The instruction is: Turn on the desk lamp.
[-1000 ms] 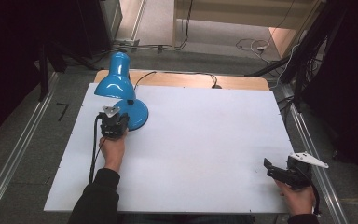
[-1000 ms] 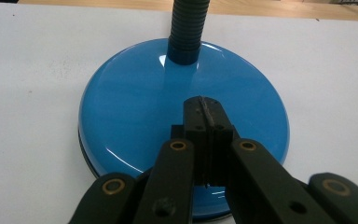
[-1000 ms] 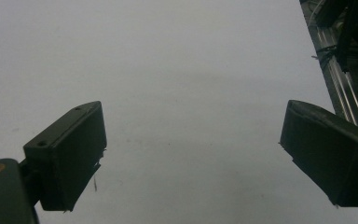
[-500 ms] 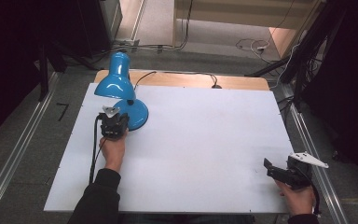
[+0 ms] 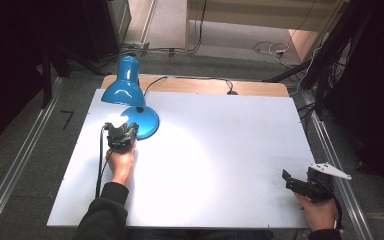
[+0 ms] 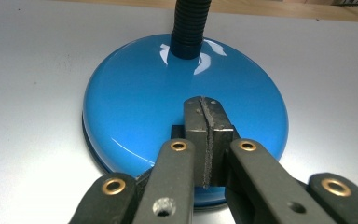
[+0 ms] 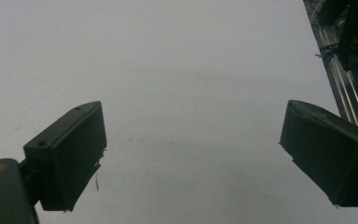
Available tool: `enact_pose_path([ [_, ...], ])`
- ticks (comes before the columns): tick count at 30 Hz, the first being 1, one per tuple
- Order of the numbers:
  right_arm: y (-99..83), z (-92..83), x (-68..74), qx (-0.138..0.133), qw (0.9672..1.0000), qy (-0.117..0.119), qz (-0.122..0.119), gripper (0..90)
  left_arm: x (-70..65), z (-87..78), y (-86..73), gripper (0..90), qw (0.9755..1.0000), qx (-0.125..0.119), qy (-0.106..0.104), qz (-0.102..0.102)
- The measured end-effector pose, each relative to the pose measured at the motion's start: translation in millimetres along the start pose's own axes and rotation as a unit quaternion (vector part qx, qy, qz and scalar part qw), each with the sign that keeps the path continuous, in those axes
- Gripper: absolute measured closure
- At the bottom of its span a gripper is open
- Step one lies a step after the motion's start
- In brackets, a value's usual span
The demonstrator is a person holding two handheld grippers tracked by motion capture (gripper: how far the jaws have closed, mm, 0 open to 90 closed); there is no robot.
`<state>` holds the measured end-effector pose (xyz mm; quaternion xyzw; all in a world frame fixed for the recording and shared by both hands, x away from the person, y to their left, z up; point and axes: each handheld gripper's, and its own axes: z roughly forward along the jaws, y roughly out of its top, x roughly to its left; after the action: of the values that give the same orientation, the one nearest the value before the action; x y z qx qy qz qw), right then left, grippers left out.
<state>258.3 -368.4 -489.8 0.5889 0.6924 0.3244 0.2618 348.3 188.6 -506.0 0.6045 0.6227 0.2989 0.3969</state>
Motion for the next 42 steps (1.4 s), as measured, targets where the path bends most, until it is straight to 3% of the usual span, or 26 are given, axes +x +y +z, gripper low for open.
enact_pose_path([
  [3, 0.0, 0.2, -2.1, -0.002, 1.0, 0.0, -0.001, 5.6, 1.4, -2.0, -0.3, 90.0, 1.0, -0.003, -0.001, 0.006],
  [7, -0.2, -0.4, -3.2, -0.002, 1.0, -0.002, 0.002, 5.6, 3.9, -12.5, 1.9, 90.0, 0.9997, -0.022, -0.01, -0.01],
  [16, 0.4, -1.8, -2.2, -0.005, 1.0, -0.001, 0.001, 5.6, 0.9, -37.0, 0.0, 89.0, 0.9992, -0.009, -0.04, -0.005],
  [20, 0.2, -2.9, -1.8, -0.006, 1.0, 0.001, 0.001, 5.6, 1.0, -43.7, -1.3, 87.5, 0.9993, -0.01, -0.036, 0.005],
  [26, 0.1, -3.0, -3.2, -0.008, 1.0, 0.0, 0.001, 5.6, 8.7, -50.3, -3.4, 83.5, 0.9994, -0.008, -0.033, -0.002],
  [31, 0.2, -3.5, -2.7, -0.008, 1.0, 0.002, 0.001, 5.5, 12.6, -57.3, -5.7, 73.5, 0.9994, -0.004, -0.034, -0.001],
  [37, 0.2, -4.1, -2.8, -0.009, 1.0, 0.003, 0.002, 5.6, 10.3, -67.6, -9.1, 39.8, 0.9999, -0.005, -0.01, 0.008],
  [42, 0.2, -3.7, -2.7, -0.008, 1.0, 0.002, 0.002, 5.6, 9.4, -77.9, -14.4, 30.5, 0.9998, -0.014, -0.014, 0.003],
])
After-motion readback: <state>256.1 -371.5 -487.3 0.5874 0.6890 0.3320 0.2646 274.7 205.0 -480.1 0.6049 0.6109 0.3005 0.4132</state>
